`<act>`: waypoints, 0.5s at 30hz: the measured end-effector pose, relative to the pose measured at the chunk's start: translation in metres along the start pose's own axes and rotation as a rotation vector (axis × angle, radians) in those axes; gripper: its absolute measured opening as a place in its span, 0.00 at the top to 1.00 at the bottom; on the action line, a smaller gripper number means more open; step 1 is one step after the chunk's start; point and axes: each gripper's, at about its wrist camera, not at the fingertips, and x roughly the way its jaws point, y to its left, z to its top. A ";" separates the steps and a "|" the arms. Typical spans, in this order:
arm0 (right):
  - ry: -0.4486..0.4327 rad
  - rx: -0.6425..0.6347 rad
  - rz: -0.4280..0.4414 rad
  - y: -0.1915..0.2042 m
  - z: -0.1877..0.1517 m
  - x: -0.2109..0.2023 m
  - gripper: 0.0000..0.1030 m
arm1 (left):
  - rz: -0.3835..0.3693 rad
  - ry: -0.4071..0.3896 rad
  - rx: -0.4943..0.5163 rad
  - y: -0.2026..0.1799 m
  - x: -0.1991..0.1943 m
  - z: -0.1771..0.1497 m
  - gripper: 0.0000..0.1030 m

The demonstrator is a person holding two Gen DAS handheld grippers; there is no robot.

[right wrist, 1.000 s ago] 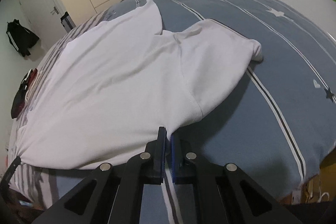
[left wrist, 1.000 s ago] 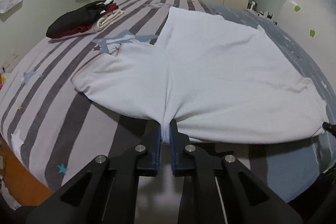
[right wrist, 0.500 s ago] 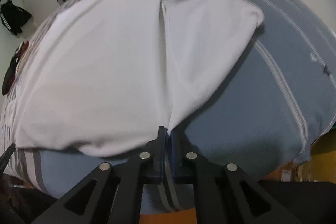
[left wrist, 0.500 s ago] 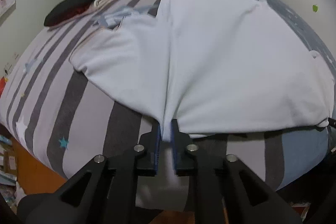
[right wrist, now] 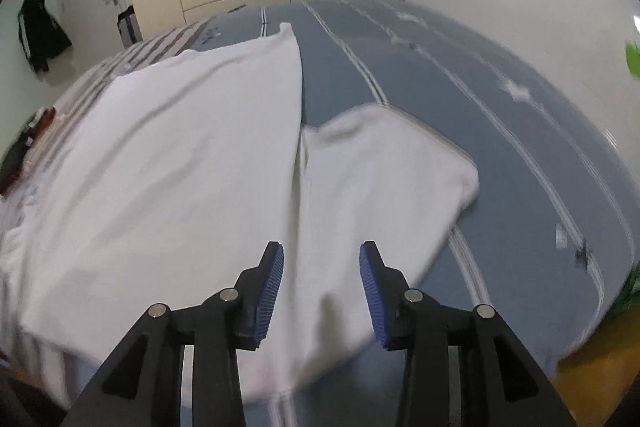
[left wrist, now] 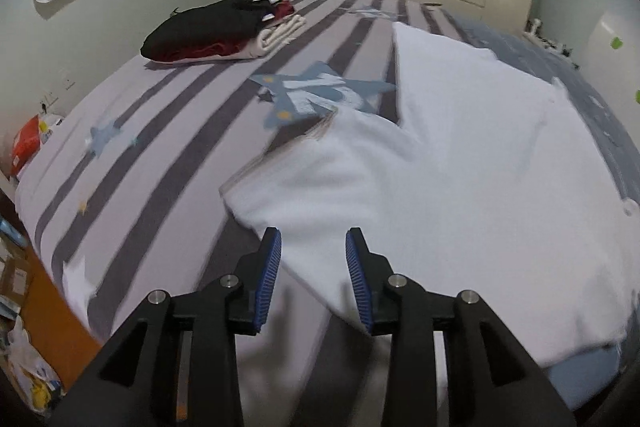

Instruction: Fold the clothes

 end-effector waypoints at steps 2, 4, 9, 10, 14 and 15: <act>0.008 0.012 -0.007 -0.005 0.015 0.020 0.65 | -0.014 -0.004 -0.007 0.007 0.017 0.015 0.70; 0.020 0.031 -0.009 -0.011 0.029 0.039 0.65 | -0.031 -0.016 0.001 0.006 0.032 0.030 0.70; 0.013 0.073 -0.001 -0.011 0.057 0.071 0.62 | -0.173 -0.010 0.074 -0.010 0.066 0.069 0.70; 0.014 0.072 -0.009 -0.012 0.061 0.077 0.61 | -0.188 0.007 0.089 -0.014 0.073 0.074 0.68; 0.016 0.059 -0.035 -0.015 0.069 0.099 0.61 | -0.114 0.067 0.188 -0.029 0.108 0.085 0.66; 0.019 0.058 -0.037 -0.016 0.069 0.103 0.61 | -0.122 0.099 0.192 -0.028 0.117 0.084 0.66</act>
